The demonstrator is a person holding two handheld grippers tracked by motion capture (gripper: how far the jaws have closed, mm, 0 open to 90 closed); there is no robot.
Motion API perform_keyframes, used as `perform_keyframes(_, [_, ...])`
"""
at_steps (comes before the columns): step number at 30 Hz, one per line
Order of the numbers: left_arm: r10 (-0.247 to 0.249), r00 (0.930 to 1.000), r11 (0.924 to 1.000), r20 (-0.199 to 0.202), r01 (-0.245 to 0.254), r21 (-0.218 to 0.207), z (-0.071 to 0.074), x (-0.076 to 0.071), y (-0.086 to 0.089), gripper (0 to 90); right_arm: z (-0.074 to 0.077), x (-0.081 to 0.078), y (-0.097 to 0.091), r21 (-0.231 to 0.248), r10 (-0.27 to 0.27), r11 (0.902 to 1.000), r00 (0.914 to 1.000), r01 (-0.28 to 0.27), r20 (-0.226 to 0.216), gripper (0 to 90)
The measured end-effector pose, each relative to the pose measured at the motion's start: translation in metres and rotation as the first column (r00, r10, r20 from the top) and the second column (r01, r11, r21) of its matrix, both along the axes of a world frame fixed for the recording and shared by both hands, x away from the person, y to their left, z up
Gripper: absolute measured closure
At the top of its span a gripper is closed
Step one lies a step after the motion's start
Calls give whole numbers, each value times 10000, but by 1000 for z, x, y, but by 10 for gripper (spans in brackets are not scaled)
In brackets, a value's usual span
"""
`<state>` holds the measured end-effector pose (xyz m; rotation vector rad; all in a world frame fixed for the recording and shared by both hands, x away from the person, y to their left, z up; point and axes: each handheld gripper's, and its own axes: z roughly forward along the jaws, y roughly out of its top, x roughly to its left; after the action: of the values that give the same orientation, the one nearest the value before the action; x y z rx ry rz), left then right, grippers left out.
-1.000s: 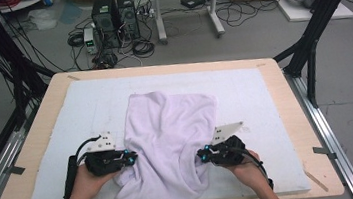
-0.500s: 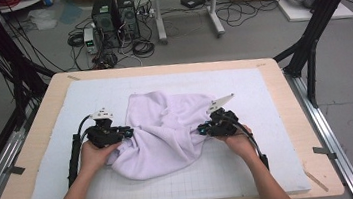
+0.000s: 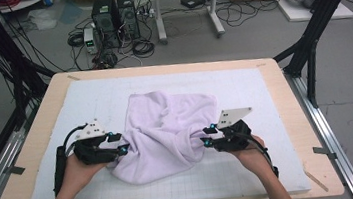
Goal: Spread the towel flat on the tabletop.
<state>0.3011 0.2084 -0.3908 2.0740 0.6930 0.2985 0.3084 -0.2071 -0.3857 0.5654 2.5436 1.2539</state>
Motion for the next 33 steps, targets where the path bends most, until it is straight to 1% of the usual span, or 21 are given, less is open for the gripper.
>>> perform_keyframes(2, [-286, 9996, 9996, 11, 286, 67, -3, -6, -2, 470, -3, -8, 2, 128, 336, 9993, 9994, -337, 62, 622])
perform_keyframes(4, [-429, 9990, 9989, -160, 432, 198, -10, -9, -3, 467, -9, -14, 7, 47, 600, 9982, 9982, -600, -40, 601])
perform_keyframes(6, [-458, 9984, 9982, -318, 469, 370, -19, -12, -3, 463, -19, -16, 14, -203, 876, 9959, 9960, -880, -183, 556])
perform_keyframes(8, [-459, 9976, 9970, -526, 490, 598, -26, -14, -4, 426, -29, -15, 21, -426, 1034, 9935, 9938, -1052, -420, 504])
perform_keyframes(9, [-500, 9974, 9956, -515, 538, 770, -28, -16, -6, 416, -34, -14, 24, -516, 1072, 9926, 9927, -1101, -553, 501])
perform_keyframes(11, [-661, 9968, 9945, -457, 695, 783, -32, -20, -8, 408, -42, -13, 31, -834, 1139, 9894, 9913, -1193, -664, 500])
perform_keyframes(12, [-683, 9965, 9934, -472, 723, 887, -34, -21, -9, 410, -46, -12, 34, -978, 1187, 9873, 9903, -1254, -721, 508])
perform_keyframes(14, [-688, 9964, 9913, -488, 738, 1093, -39, -20, -11, 446, -53, -12, 40, -1467, 1231, 9801, 9891, -1339, -805, 549])
perform_keyframes(16, [-674, 9966, 9894, -468, 728, 1254, -43, -20, -12, 559, -55, -13, 41, -1262, 1259, 9830, 9898, -1336, -671, 665])
perform_keyframes(17, [-714, 9963, 9895, -483, 769, 1226, -43, -20, -12, 617, -56, -14, 41, -1209, 1320, 9829, 9893, -1388, -629, 721])
perform_keyframes(18, [-733, 9964, 9889, -429, 781, 1264, -43, -20, -12, 677, -56, -14, 40, -1119, 1411, 9827, 9878, -1478, -654, 768])
perform_keyframes(19, [-749, 9965, 9892, -382, 791, 1236, -42, -21, -12, 710, -56, -15, 39, -1021, 1430, 9835, 9874, -1495, -684, 792])
perform_keyframes(22, [-761, 9962, 9904, -418, 804, 1125, -37, -26, -11, 742, -50, -20, 35, -606, 1642, 9837, 9828, -1695, -847, 814])
perform_keyframes(23, [-823, 9955, 9909, -463, 867, 1027, -35, -28, -11, 744, -43, -28, 30, -313, 1753, 9835, 9815, -1781, -771, 817])
perform_keyframes(24, [-870, 9953, 9917, -429, 906, 917, -32, -31, -10, 744, -43, -28, 30, -313, 1753, 9835, 9815, -1781, -771, 817])
perform_keyframes(25, [-923, 9951, 9920, -356, 950, 837, -28, -34, -10, 744, -38, -33, 28, -185, 1817, 9829, 9810, -1833, -688, 819])
perform_keyframes(26, [-956, 9952, 9922, -217, 970, 782, -23, -37, -10, 744, -32, -37, 25, -57, 1863, 9823, 9805, -1870, -618, 819])
perform_keyframes(28, [-891, 9957, 9938, 239, 872, 693, -12, -45, -12, 740, -20, -47, 19, 36, 1758, 9844, 9837, -1758, -374, 822])
perform_keyframes(30, [-810, 9955, 9962, 496, 793, 346, 0, -48, -12, 737, -6, -52, 12, 159, 1523, 9882, 9882, -1520, -166, 825])
perform_keyframes(32, [-622, 9957, 9980, 690, 615, 117, 10, -45, -14, 738, 9, -53, 7, 267, 1293, 9912, 9916, -1294, 40, 826])
perform_keyframes(33, [-522, 9960, 9986, 727, 517, 86, 14, -40, -14, 739, 15, -50, 6, 199, 1171, 9929, 9930, -1174, 133, 826])
